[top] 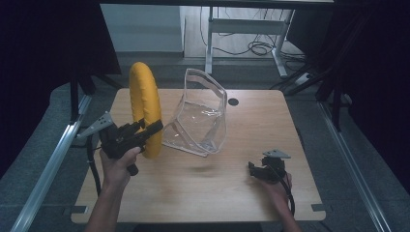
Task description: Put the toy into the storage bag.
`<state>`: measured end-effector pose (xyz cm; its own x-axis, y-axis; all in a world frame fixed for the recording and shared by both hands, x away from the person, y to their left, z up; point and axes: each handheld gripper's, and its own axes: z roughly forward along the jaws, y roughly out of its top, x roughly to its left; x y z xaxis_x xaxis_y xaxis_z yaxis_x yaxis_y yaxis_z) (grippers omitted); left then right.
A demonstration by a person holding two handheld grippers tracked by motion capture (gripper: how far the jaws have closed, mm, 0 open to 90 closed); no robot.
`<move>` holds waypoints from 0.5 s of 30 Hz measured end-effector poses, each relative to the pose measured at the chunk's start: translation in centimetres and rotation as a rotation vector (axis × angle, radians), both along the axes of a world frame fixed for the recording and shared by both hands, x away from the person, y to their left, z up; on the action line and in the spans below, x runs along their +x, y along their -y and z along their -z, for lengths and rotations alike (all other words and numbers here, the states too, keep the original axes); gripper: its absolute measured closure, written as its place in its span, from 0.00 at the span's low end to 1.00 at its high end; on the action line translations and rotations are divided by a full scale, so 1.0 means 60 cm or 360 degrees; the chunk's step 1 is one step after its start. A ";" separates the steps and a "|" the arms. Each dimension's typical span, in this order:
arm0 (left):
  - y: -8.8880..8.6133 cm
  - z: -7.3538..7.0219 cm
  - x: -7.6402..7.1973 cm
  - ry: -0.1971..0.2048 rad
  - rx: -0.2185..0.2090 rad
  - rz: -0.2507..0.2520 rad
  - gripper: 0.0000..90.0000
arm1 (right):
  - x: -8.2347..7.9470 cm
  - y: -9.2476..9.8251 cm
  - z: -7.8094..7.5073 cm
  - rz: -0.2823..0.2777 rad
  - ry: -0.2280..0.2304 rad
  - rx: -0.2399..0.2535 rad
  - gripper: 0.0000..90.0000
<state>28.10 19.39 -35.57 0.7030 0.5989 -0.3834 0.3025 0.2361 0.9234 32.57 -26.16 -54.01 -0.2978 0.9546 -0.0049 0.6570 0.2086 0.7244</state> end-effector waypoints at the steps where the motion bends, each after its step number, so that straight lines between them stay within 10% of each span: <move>1: 0.005 -0.003 0.001 0.0012 0.0002 -0.0020 0.56 | 0.000 0.000 0.000 0.0002 0.0004 -0.0001 0.21; 15: 0.019 -0.018 0.014 0.0048 -0.0029 -0.0071 0.56 | 0.000 0.000 0.000 0.0001 0.0011 -0.0012 0.21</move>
